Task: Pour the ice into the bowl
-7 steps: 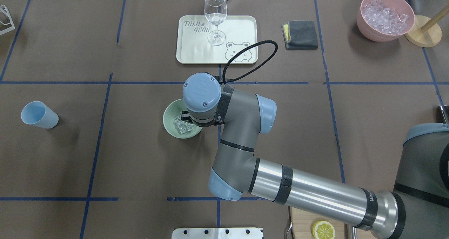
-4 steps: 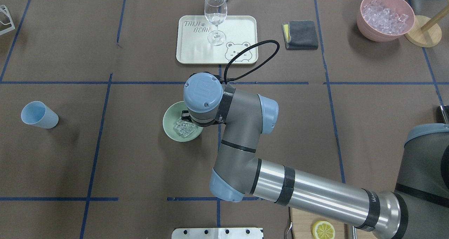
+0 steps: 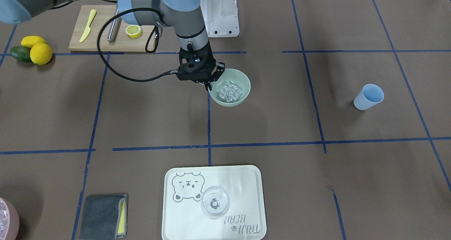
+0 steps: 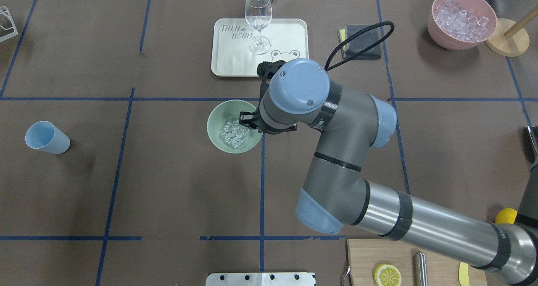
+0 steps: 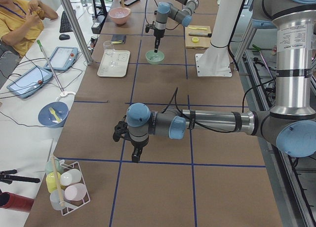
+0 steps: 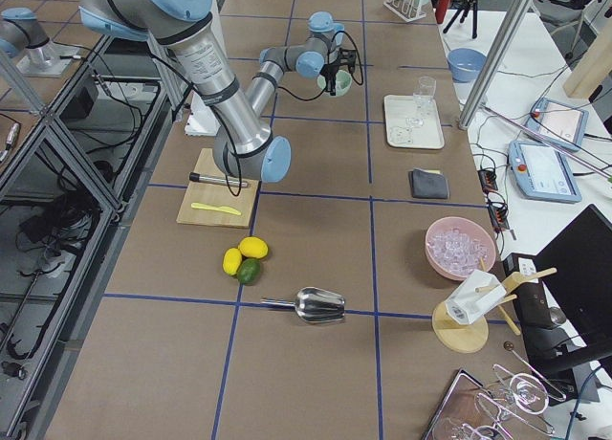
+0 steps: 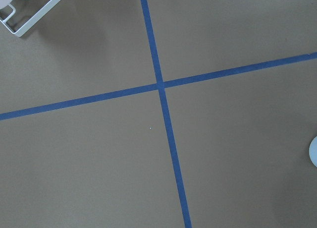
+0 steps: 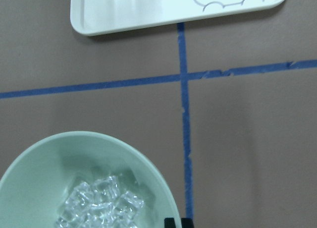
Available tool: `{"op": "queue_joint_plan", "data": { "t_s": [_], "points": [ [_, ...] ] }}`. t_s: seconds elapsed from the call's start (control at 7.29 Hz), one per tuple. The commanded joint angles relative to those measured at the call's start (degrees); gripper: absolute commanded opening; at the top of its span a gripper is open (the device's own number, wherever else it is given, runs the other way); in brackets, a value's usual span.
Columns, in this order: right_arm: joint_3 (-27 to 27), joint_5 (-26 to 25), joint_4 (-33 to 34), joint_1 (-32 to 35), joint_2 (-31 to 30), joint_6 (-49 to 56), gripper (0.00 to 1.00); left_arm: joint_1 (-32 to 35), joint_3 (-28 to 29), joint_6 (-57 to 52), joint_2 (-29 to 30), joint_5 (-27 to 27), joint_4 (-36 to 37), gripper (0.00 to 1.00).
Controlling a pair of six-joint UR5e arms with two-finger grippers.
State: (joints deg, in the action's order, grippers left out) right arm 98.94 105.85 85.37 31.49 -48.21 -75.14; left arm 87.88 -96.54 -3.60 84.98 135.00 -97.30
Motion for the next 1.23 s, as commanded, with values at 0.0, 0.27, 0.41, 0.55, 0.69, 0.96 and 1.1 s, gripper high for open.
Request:
{"op": "queue_joint_plan", "data": {
  "t_s": [0.0, 0.27, 0.41, 0.55, 0.69, 0.96, 1.1],
  "points": [
    [6.7, 8.7, 0.0, 9.2, -7.7, 10.2, 0.0, -0.1, 0.0, 0.0, 0.0, 0.0, 0.0, 1.0],
    [7.9, 14.4, -0.7, 15.8, -15.0, 20.8, 0.0, 0.0, 0.1, 0.0, 0.0, 0.0, 0.0, 1.0],
    [7.9, 14.9, -0.7, 18.8, -19.1, 26.8, 0.0, 0.0, 0.0, -0.2, 0.0, 0.0, 0.0, 1.0],
    [7.9, 15.1, -0.7, 21.0, -22.8, 30.5, 0.0, -0.1, 0.0, -0.2, 0.1, 0.1, 0.0, 1.0],
    [7.9, 17.6, -2.2, 23.8, -27.5, 33.5, 0.0, -0.1, 0.0, 0.0, 0.1, 0.1, 0.0, 1.0],
    [7.1, 21.7, -17.6, 28.1, -40.3, 34.4, 0.0, -0.1, 0.0, -0.2, 0.2, 0.1, 0.0, 1.0],
    [6.6, 22.6, -18.8, 28.3, -44.8, 34.5, 0.0, -0.1, 0.0, 0.0, 0.2, 0.1, -0.1, 1.0]
  ]
}}
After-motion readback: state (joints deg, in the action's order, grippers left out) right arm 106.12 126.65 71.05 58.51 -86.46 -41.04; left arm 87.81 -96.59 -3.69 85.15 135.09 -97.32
